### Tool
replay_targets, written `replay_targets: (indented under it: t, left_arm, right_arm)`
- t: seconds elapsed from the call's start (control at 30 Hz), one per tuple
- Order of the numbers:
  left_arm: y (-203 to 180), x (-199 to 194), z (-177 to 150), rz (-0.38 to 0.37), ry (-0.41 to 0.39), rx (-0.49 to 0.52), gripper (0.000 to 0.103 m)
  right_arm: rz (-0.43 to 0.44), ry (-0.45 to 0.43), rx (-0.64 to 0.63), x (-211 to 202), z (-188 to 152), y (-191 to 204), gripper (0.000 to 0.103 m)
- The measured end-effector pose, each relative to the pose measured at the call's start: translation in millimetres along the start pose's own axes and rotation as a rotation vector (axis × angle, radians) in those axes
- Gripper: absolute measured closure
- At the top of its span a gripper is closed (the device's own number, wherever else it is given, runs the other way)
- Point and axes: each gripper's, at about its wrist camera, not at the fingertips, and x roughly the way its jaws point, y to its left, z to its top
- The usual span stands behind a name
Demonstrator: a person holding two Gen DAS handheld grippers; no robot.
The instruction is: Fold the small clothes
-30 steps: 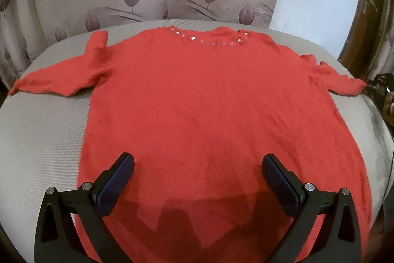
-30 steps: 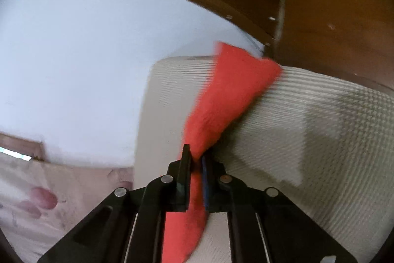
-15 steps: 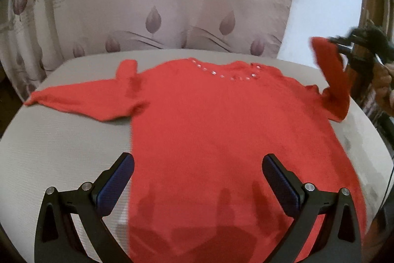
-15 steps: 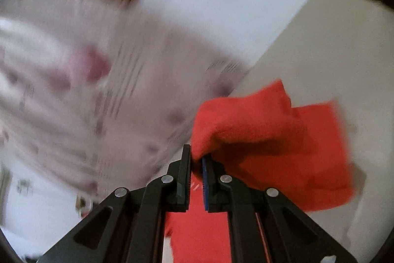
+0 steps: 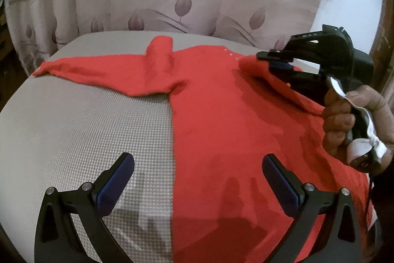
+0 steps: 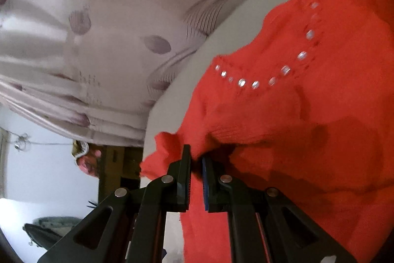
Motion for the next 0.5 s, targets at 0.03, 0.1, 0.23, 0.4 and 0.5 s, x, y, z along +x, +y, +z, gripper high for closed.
replay_targets:
  t: [0.03, 0.1, 0.23, 0.4, 0.5]
  left_arm:
    - [2.2, 0.9, -0.9, -0.004, 0.005, -0.010, 0.000]
    - [5.4, 1.0, -1.7, -0.014, 0.006, -0.028, 0.000]
    - [9.3, 1.5, -2.4, -0.024, 0.003, -0.053, 0.000]
    - [13.5, 0.3, -3.7, -0.027, -0.004, -0.080, 0.000]
    - [17.0, -1.4, -4.5, -0.020, -0.011, -0.087, 0.000]
  right_arm:
    - [-0.002, 0.008, -0.007, 6.2, -0.9, 2.9, 0.096]
    - [-0.003, 0.027, -0.014, 17.3, -4.8, 7.2, 0.096]
    - [-0.016, 0.092, -0.051, 36.3, -13.4, 7.2, 0.092]
    - [-0.008, 0.201, -0.111, 61.4, -25.4, 5.5, 0.086]
    - [-0.002, 0.220, -0.195, 57.7, -30.1, 18.5, 0.067]
